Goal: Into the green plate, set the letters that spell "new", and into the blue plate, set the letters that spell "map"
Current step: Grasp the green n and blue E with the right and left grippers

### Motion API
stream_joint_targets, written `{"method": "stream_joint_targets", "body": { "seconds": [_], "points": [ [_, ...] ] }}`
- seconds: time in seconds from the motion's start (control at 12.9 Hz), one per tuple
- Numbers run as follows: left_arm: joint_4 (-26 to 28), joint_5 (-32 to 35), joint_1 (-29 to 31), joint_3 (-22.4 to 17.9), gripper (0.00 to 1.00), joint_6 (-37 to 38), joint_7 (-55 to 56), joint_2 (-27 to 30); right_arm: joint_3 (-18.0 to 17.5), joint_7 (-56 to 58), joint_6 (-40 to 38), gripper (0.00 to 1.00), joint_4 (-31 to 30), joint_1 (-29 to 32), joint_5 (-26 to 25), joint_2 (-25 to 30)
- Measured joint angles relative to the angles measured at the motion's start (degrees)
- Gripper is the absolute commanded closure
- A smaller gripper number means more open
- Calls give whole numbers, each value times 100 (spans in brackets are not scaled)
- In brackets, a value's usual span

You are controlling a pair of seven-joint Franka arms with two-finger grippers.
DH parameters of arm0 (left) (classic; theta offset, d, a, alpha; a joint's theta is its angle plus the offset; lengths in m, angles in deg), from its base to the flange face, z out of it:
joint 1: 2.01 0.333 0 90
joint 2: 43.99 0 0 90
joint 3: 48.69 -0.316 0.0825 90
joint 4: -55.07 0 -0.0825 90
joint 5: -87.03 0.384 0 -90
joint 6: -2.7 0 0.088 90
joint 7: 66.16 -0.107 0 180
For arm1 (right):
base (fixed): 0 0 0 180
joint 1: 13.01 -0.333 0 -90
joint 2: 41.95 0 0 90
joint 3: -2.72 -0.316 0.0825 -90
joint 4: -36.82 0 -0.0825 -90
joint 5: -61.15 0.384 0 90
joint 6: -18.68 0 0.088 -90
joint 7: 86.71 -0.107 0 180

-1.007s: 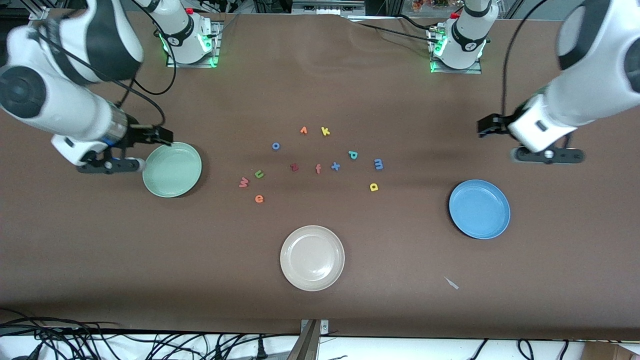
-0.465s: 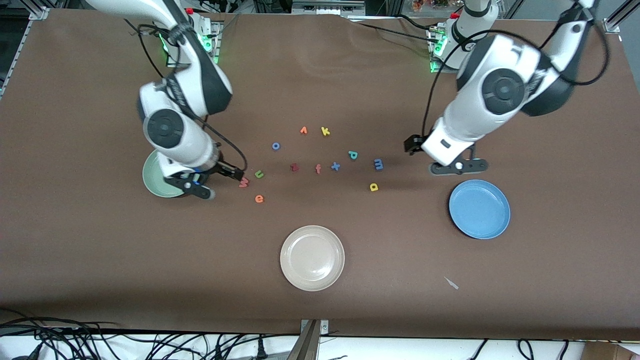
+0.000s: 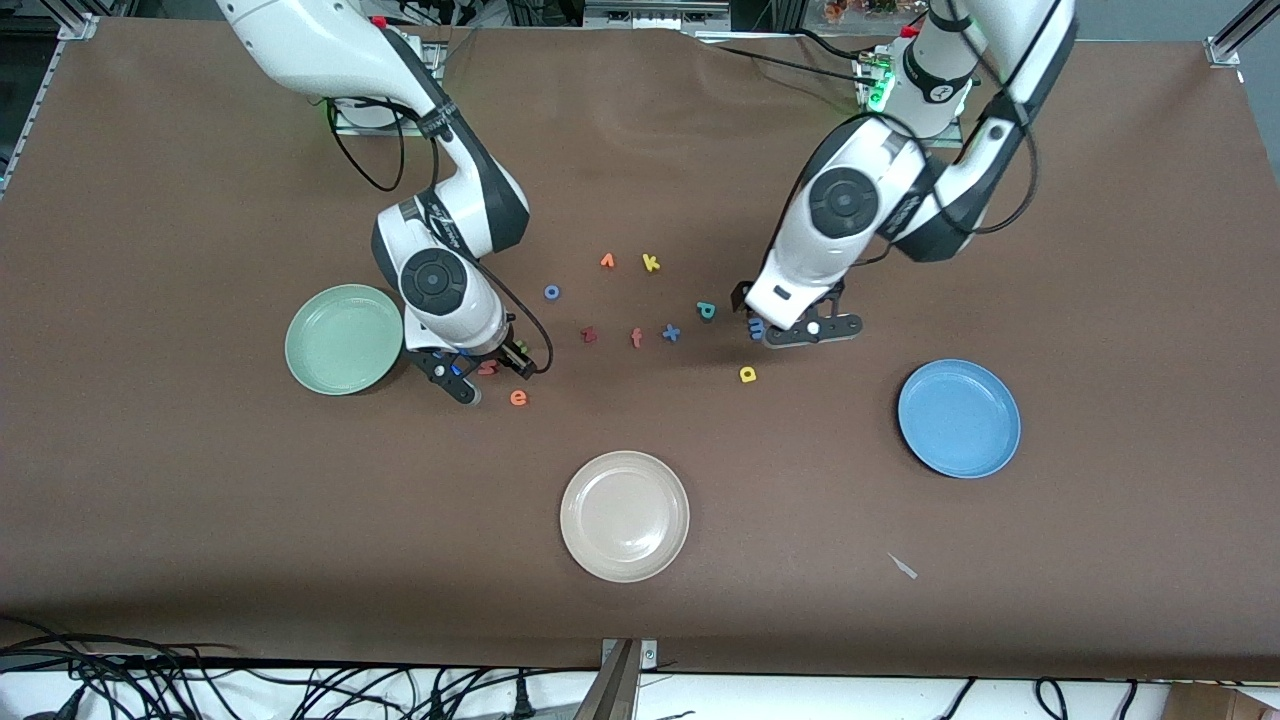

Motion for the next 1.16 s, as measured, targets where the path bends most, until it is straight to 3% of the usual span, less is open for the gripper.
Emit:
{"method": "stream_joint_targets", "body": {
  "seconds": [0.31,0.62,0.7,0.93,1.16],
  "points": [
    [-3,388,-138,-9,0,-563,374,-794,9,-465,660,31,-230,-161,-1,-255],
    [-23,396,-119,-37,14,-806,350,-1158,37,-482,665,31,-352,-170,-1,-270],
    [-25,414,-118,-37,15,-808,345,-1196,37,-482,665,37,-399,-170,-1,-271],
    [-26,504,-108,-38,30,-808,345,-1300,37,-543,671,71,-470,-171,-1,-270],
    [-26,505,-93,-39,59,-808,341,-1373,37,-600,708,91,-486,-173,-1,-270]
  ]
}}
